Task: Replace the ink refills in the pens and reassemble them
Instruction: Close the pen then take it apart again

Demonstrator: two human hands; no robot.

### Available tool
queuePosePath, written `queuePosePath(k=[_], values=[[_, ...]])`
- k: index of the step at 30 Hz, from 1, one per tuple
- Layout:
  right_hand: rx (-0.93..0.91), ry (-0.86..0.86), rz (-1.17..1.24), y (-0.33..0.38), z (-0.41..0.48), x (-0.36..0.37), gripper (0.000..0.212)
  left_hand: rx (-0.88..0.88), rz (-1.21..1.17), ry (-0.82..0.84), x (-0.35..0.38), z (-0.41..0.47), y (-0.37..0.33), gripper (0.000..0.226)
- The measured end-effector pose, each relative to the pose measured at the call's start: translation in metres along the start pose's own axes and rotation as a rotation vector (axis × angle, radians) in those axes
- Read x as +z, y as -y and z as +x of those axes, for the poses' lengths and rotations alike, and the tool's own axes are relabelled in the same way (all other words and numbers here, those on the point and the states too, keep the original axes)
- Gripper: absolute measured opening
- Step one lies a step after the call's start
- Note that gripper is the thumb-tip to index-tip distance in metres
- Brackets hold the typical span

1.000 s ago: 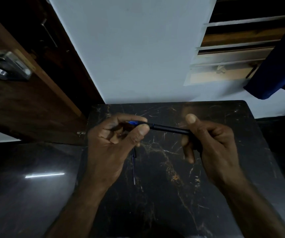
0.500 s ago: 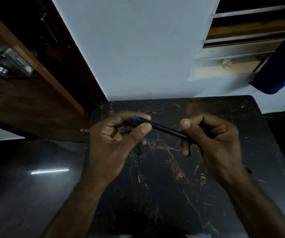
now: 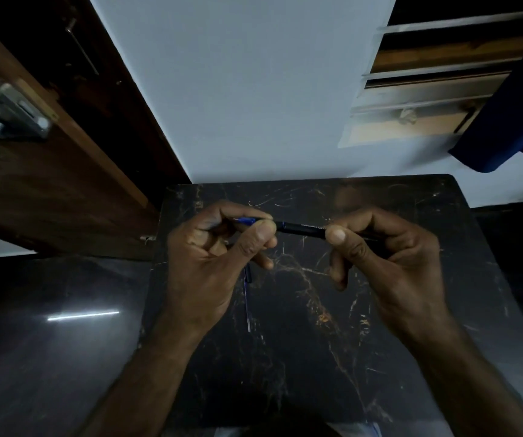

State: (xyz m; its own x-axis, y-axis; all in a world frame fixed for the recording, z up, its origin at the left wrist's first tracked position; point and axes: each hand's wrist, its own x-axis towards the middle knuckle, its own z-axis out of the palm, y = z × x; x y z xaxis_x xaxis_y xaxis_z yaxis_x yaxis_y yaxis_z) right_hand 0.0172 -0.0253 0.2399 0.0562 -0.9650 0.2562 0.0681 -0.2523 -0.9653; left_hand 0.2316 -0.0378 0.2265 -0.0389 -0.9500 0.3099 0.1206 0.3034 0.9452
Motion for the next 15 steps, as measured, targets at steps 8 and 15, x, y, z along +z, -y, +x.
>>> queuePosePath(k=[8,15], values=[[0.051,-0.175,0.075,-0.008,-0.011,0.0,0.018,-0.188,-0.163,0.024,-0.017,0.009,0.046,0.039],[0.149,-0.335,0.184,-0.01,-0.032,-0.028,0.018,-0.519,0.973,0.148,-0.06,0.02,0.191,0.021]])
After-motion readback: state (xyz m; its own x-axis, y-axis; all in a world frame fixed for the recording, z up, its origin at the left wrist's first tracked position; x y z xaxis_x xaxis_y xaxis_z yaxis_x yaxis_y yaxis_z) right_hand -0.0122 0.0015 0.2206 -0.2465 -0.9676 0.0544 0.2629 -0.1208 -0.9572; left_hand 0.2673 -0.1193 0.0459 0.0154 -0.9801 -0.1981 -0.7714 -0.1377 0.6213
